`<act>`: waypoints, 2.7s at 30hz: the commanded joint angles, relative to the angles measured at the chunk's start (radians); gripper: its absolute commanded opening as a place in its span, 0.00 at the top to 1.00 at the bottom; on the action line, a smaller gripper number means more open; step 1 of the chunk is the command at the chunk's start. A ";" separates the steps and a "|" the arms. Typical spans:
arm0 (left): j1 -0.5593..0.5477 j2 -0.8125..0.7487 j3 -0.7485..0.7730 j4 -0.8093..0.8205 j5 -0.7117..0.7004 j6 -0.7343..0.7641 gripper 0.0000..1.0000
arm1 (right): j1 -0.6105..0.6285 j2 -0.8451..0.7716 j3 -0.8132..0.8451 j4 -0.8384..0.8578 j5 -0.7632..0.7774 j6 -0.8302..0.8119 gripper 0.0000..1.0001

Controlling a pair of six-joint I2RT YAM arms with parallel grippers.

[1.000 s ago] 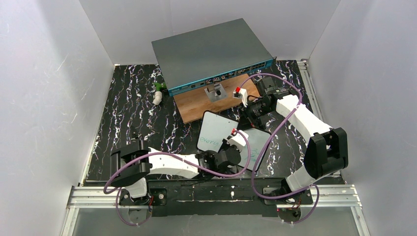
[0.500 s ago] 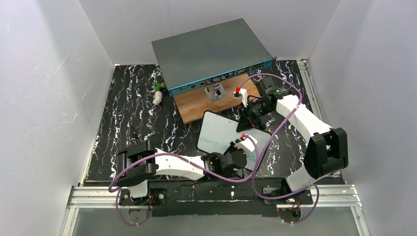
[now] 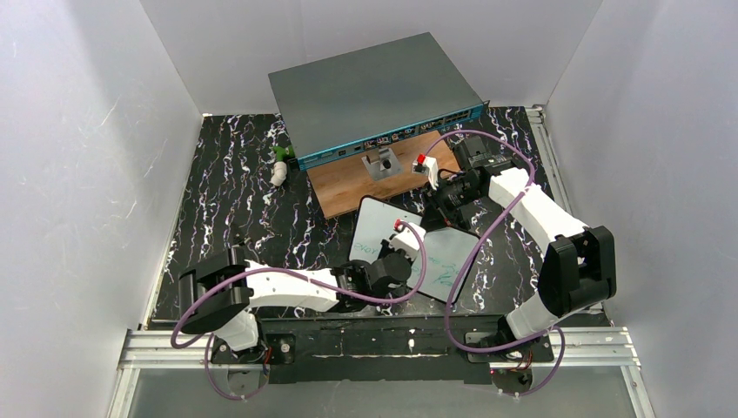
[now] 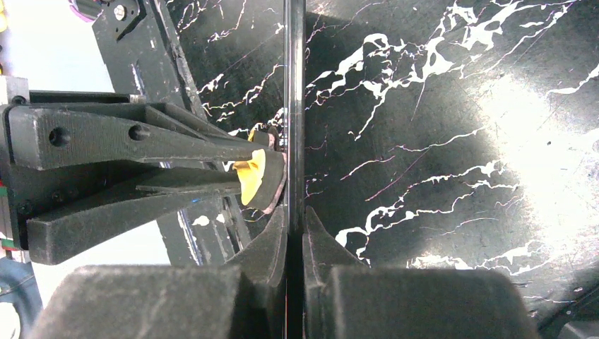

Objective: Erase the whiteboard
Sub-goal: Erase the whiteboard at the center of the board.

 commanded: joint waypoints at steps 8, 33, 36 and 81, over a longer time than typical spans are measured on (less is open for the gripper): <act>-0.075 0.086 0.139 -0.032 -0.030 -0.012 1.00 | 0.010 -0.008 0.002 -0.014 0.029 -0.054 0.99; -0.025 -0.027 0.005 0.009 -0.130 -0.062 1.00 | 0.010 0.002 -0.001 -0.010 -0.004 -0.045 0.99; -0.043 0.012 0.029 0.054 -0.103 -0.033 1.00 | 0.010 0.004 -0.002 -0.007 -0.004 -0.043 0.99; -0.121 0.198 0.169 0.190 -0.106 0.080 1.00 | 0.010 0.002 -0.001 -0.006 -0.023 -0.037 0.99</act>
